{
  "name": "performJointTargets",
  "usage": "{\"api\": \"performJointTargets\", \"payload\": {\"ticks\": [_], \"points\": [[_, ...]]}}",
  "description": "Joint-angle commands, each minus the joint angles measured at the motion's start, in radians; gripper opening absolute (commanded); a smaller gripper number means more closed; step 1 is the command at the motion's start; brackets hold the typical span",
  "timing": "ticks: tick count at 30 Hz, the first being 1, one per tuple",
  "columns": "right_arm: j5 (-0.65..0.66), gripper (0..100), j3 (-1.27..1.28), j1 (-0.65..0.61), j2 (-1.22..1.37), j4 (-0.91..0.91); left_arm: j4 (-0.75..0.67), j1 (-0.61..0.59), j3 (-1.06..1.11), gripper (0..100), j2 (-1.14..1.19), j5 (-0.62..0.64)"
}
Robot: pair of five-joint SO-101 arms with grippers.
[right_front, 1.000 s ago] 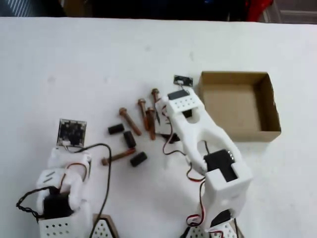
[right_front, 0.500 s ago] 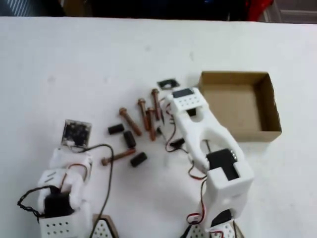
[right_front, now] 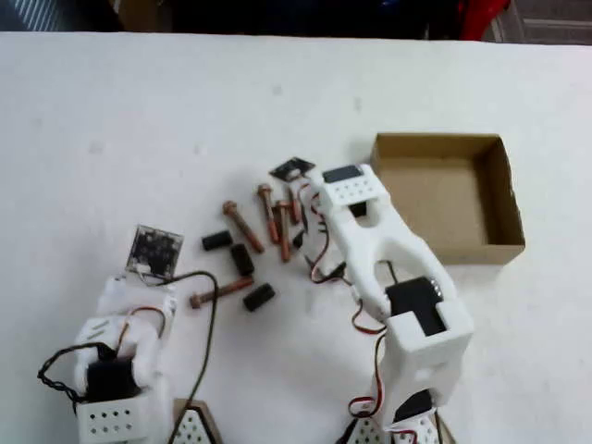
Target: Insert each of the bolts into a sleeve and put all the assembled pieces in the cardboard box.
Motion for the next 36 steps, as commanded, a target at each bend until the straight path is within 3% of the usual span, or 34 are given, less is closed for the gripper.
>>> {"api": "performJointTargets", "payload": {"ticks": [1, 20, 36], "points": [[0.018, 2.0, -0.009, 0.007, -0.033, 0.015, -0.034, 0.016, -0.012, 3, -0.010, -0.012], [0.011, 1.7, 0.072, 0.001, -0.696, 0.226, -0.002, 0.059, -0.015, 3, -0.005, -0.068], [0.011, 1.7, 0.578, 0.008, -1.168, -0.087, 0.054, 0.116, -0.158, 3, -0.004, -0.133]]}}
